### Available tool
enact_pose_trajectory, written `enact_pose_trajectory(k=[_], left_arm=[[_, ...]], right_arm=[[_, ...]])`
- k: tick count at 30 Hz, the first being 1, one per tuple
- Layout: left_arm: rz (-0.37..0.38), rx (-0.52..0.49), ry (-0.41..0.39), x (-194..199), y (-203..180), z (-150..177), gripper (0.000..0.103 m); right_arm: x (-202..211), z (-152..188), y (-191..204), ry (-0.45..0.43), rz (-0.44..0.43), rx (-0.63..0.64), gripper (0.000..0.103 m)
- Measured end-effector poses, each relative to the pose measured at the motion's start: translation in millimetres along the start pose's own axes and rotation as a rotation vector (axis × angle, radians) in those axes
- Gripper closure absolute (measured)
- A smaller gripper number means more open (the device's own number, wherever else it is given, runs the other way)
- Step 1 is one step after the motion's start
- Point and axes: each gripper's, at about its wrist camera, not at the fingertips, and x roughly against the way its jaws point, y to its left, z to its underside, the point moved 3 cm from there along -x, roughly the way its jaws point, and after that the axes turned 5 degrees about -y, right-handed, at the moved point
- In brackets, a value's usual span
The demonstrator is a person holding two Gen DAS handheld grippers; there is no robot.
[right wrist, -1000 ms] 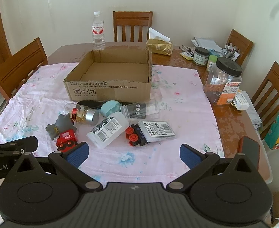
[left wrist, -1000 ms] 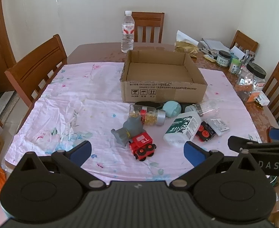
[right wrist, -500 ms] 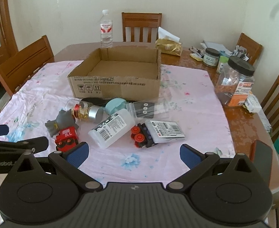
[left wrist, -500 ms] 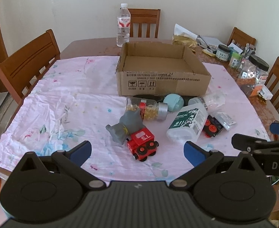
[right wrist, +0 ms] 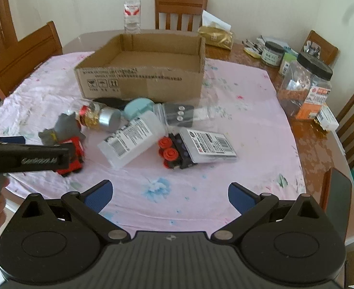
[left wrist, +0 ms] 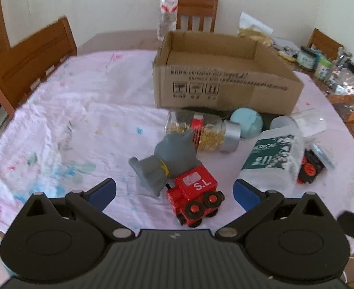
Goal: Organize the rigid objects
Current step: 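Close the left tool on the red S.L train while the right grasps the card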
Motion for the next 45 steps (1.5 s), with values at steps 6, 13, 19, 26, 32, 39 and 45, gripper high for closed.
enact_pose_trajectory(k=[6, 13, 19, 26, 32, 39, 45], left_arm=[[-0.015, 0.027, 0.027, -21, -2, 6, 0.000], [-0.041, 0.026, 0.054, -22, 10, 18, 0.000], [-0.067, 0.017, 0.070, -17, 26, 32, 0.000], [0.006, -0.060, 0.091, -25, 31, 24, 0.000], [0.012, -0.068, 0.098, -27, 30, 23, 0.000], [0.025, -0.079, 0.090, -29, 27, 21, 0.000], [0.031, -0.082, 0.095, -26, 13, 22, 0.000]], right_arm=[[-11, 4, -8, 0.036, 0.017, -0.001, 0.000], [-19, 4, -10, 0.048, 0.001, 0.006, 0.000], [-20, 3, -16, 0.040, -0.019, 0.028, 0.000], [-41, -3, -36, 0.072, 0.008, 0.027, 0.000], [-55, -17, -62, 0.075, 0.041, -0.069, 0.000], [-85, -37, -68, 0.080, -0.016, -0.041, 0.000], [-111, -41, -80, 0.123, -0.090, 0.005, 0.000]])
